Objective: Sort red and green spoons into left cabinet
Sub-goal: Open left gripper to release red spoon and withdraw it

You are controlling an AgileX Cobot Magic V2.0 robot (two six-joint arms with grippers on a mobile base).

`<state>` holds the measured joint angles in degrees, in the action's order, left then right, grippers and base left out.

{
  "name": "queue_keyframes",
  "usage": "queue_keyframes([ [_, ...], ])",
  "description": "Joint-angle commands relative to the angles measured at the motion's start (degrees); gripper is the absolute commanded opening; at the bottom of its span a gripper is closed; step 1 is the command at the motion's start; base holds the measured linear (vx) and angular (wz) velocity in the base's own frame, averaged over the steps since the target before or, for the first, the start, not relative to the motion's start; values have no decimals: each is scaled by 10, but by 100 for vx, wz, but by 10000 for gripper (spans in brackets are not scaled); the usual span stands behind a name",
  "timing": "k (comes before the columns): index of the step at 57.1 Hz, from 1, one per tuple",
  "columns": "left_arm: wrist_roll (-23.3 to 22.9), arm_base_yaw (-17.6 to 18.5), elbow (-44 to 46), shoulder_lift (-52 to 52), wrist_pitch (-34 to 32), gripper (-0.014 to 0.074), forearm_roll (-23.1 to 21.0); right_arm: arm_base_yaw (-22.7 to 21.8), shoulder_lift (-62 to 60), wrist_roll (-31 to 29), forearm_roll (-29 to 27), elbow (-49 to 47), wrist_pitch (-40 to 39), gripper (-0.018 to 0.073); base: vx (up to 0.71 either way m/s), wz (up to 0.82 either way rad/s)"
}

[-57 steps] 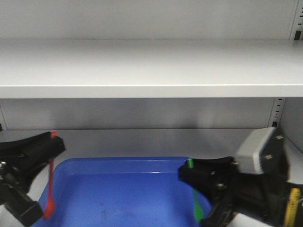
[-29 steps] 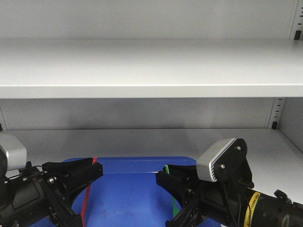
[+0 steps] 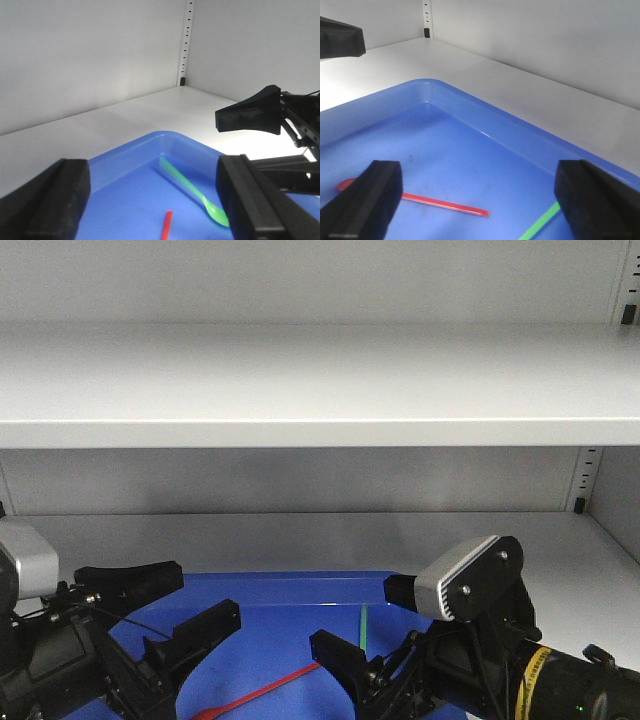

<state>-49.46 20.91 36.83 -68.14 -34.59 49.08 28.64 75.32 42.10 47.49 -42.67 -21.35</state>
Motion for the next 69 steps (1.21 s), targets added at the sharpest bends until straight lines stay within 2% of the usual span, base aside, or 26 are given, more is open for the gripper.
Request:
queue_keyframes([
  [1, -3, 3, 19, 11, -34, 613, -22, 0, -14, -5, -14, -18, -29, 728, 0, 0],
  [14, -3, 3, 17, 11, -33, 549, -20, 0, -14, -5, -13, -18, -8, 680, 0, 0],
  [45, -3, 3, 17, 11, -33, 443, -20, 0, -14, -5, -13, -18, -7, 407, 0, 0],
  [55, -2, 3, 17, 24, 36, 438, -34, 0, -14, -5, -13, -18, -7, 343, 0, 0],
  [59, 10, 3, 17, 44, 100, 424, -85, 0, -14, -5, -13, -18, -7, 324, 0, 0],
  [61, 21, 4, 17, 59, 140, 412, -130, 0, -14, -5, -13, -18, -7, 312, 0, 0],
  [63, 36, 4, 17, 78, 182, 394, -188, 0, -14, -5, -13, -18, -7, 302, 0, 0],
  [66, 70, 4, 17, 105, 242, 357, -298, 0, -14, -5, -13, -18, -7, 289, 0, 0],
  [67, 91, 4, 17, 117, 267, 340, -335, 0, -14, -5, -13, -18, -7, 284, 0, 0],
  [69, 135, 0, 17, 135, 308, 305, -380, 0, -14, -5, -13, -18, -7, 272, 0, 0],
])
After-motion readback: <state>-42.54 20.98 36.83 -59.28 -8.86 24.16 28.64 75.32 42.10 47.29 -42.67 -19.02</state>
